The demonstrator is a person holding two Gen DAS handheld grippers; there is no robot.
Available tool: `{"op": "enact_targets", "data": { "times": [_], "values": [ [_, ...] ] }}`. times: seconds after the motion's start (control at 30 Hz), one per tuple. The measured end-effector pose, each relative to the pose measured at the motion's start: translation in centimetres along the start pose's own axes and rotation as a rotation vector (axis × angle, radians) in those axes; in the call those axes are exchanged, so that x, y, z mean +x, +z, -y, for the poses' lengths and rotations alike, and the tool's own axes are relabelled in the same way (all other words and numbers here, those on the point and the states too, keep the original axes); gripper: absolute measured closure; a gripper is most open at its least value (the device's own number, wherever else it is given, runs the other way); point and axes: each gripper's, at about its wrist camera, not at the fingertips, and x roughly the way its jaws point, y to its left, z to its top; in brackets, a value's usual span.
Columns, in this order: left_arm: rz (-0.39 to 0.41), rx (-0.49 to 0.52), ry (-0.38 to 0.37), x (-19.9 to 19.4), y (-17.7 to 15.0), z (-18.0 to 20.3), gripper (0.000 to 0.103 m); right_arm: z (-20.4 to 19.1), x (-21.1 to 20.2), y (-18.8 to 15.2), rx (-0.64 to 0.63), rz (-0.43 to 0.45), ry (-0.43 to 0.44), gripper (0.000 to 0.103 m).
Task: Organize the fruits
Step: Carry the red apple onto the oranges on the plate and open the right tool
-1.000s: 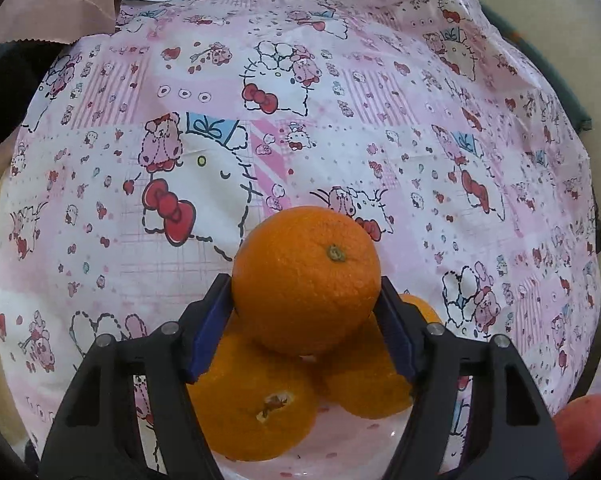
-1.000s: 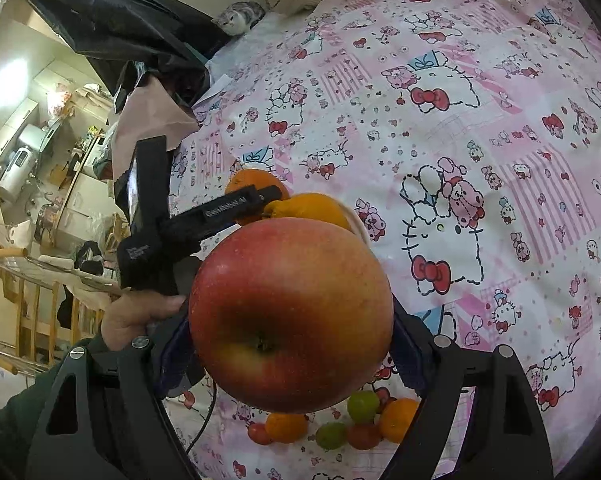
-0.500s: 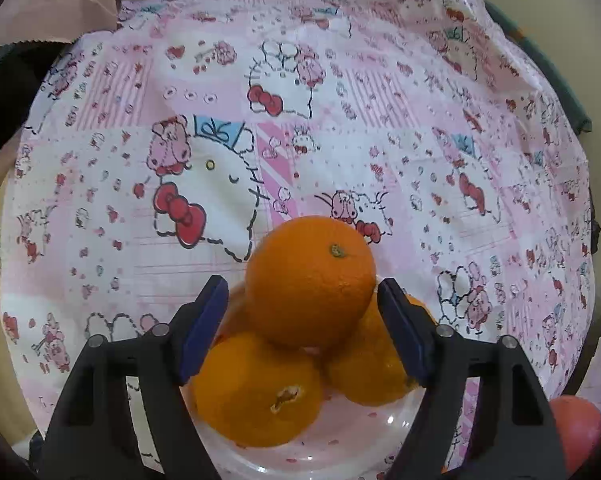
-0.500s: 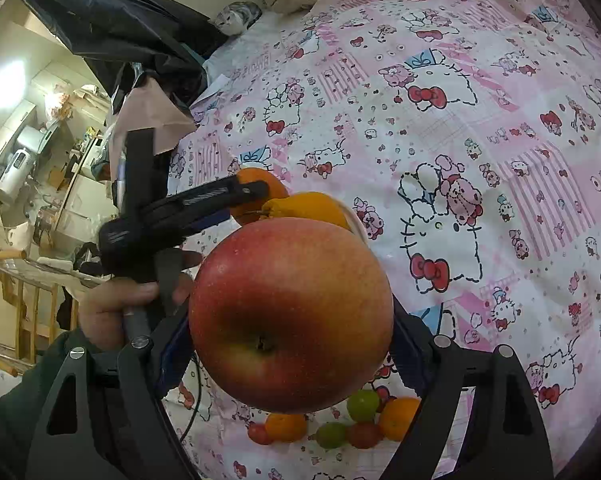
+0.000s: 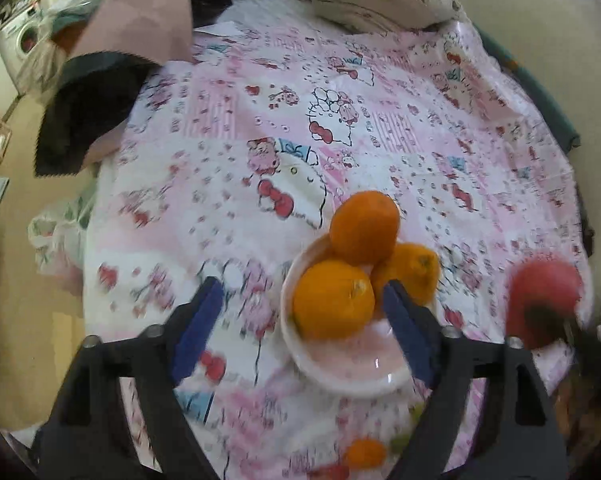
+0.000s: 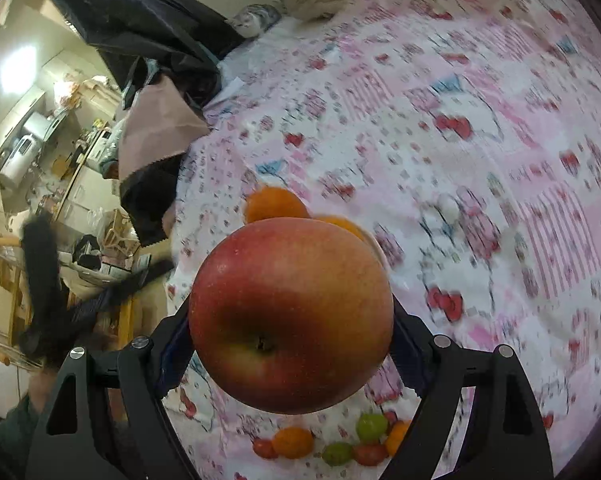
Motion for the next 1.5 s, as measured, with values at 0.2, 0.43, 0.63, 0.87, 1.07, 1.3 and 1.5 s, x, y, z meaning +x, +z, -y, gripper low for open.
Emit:
{"op": "enact_targets", "data": {
  "times": [0.2, 0.43, 0.63, 0.87, 1.07, 1.3, 1.5],
  "values": [
    [0.05, -0.068, -0.028, -5.2, -4.0, -2.2, 0.003, -4.0, 4.8, 3.4, -0.127, -0.048, -0.026, 0.017],
    [0.064, -0.126, -0.058, -4.9, -4.8, -3.9, 0.003, -6.9, 10.5, 3.4, -0.283, -0.114, -0.134, 0.017],
    [0.131, -0.1, -0.035, -6.2, -4.1, -2.9, 0.003, -8.6, 12.8, 1.5, -0.426, -0.157, -0.209, 0.017],
    [0.127, -0.117, -0.029, -6.5, -4.2, -3.5, 0.003, -8.9, 14.2, -0.7, -0.518, -0.179, -0.285, 0.017],
    [0.125, -0.148, -0.029, -6.7, -4.2, -4.1, 0.003, -8.0, 15.0, -1.1, -0.476, -0.189, -0.296, 0.017],
    [0.127, -0.159, -0.046, -6.8, -4.4, -4.3, 0.003, -7.6, 14.7, -0.7, -0.433, -0.199, -0.263, 0.016],
    [0.128, -0.149, -0.051, -6.9, -4.4, -3.9, 0.003, -7.0, 14.3, 0.1, -0.377, -0.197, -0.234, 0.016]
  ]
}}
